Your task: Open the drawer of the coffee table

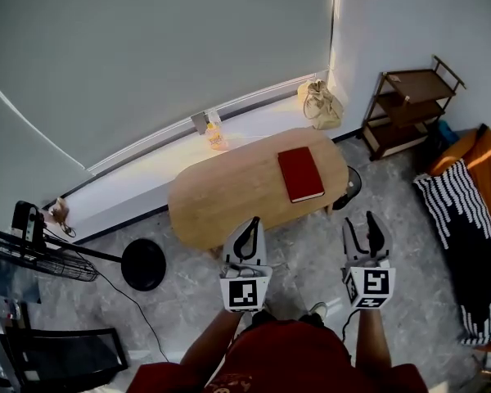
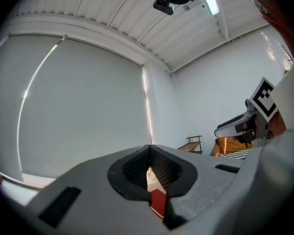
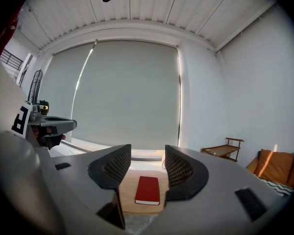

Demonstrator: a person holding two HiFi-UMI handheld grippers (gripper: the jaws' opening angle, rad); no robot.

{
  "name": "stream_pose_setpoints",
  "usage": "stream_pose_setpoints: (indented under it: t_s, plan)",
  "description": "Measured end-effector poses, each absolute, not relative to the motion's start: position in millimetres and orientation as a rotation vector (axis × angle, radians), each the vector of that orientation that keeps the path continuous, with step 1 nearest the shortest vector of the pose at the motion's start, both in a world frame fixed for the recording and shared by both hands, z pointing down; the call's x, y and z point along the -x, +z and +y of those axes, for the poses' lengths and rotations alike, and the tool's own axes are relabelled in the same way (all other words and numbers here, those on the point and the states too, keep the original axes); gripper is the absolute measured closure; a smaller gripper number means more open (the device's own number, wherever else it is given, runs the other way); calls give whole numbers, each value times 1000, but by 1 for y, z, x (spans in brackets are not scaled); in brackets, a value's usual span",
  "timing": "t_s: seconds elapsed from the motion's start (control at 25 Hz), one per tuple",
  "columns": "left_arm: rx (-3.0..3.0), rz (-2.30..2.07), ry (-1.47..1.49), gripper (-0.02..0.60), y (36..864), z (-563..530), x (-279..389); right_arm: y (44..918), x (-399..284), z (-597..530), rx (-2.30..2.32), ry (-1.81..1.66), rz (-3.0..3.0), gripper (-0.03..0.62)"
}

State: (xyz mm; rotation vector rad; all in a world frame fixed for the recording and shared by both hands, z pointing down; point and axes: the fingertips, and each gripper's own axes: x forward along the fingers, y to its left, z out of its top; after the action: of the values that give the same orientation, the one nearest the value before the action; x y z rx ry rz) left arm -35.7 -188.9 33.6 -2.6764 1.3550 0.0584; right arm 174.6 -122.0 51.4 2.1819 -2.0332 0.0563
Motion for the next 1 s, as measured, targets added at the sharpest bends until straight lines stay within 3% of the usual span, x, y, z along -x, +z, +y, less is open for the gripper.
stream_pose_setpoints:
  t_s: [0.56,1.0]
  plan:
    - [2653,1449,-8,574,65,-163,-43,107,-256,-115,-2083,194,-2146,381]
    - [2757,1433,-54,574,209,-184,-38,245,-229,-147,-1997,353,-2139,381]
